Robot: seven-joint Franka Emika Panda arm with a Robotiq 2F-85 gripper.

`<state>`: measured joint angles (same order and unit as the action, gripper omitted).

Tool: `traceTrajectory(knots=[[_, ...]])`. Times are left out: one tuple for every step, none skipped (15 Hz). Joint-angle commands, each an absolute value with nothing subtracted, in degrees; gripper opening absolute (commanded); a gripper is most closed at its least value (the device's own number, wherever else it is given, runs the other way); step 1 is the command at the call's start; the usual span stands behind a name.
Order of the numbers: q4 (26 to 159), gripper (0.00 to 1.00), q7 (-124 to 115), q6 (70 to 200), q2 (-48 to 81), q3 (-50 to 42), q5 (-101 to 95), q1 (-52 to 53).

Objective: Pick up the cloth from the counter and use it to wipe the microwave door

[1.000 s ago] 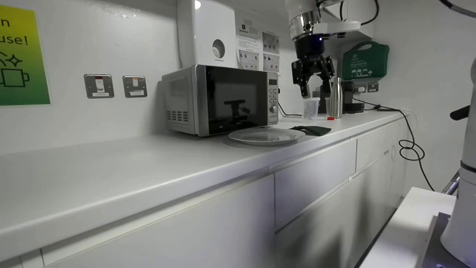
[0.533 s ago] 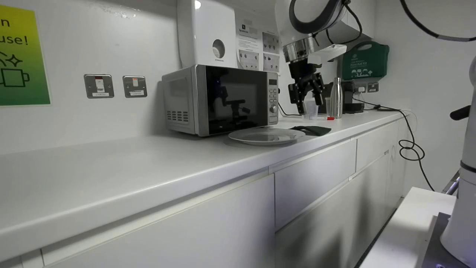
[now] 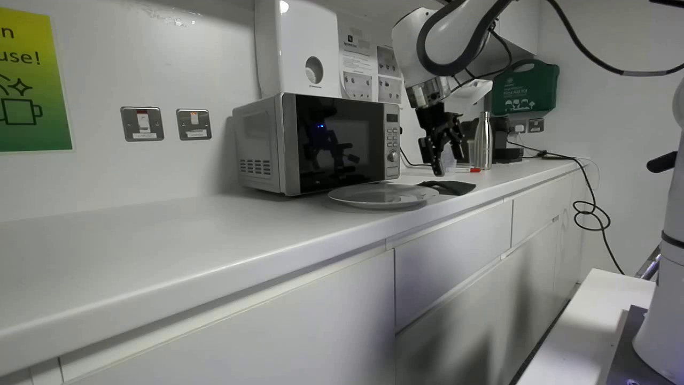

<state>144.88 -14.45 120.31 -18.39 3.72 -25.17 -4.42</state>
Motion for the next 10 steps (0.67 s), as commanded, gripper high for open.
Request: traceTrajectory(knots=[[144.82,1.0,-14.89,122.35,-16.5,2.76,-28.83,-5.57],[144.78,1.0,-15.02,122.37,-16.2,2.48,-29.34,-5.56],[144.78,1.0,-15.26,122.47,-15.8,2.24,-29.93,-5.58],[144.73,1.0,-15.41,122.46,-15.56,2.06,-30.28,-5.5],[144.76,1.0,-15.63,122.71,-15.26,1.99,-30.67,-5.4],[144.73,1.0,-15.85,123.06,-15.02,1.97,-30.96,-5.32],[144.56,1.0,-15.97,123.36,-14.51,1.98,-31.01,-5.21],[144.38,1.0,-16.11,123.88,-14.08,2.04,-31.13,-5.13],[144.22,1.0,-16.24,124.28,-13.59,2.11,-31.22,-5.08],[144.07,1.0,-16.37,124.62,-13.24,2.18,-31.3,-5.03]])
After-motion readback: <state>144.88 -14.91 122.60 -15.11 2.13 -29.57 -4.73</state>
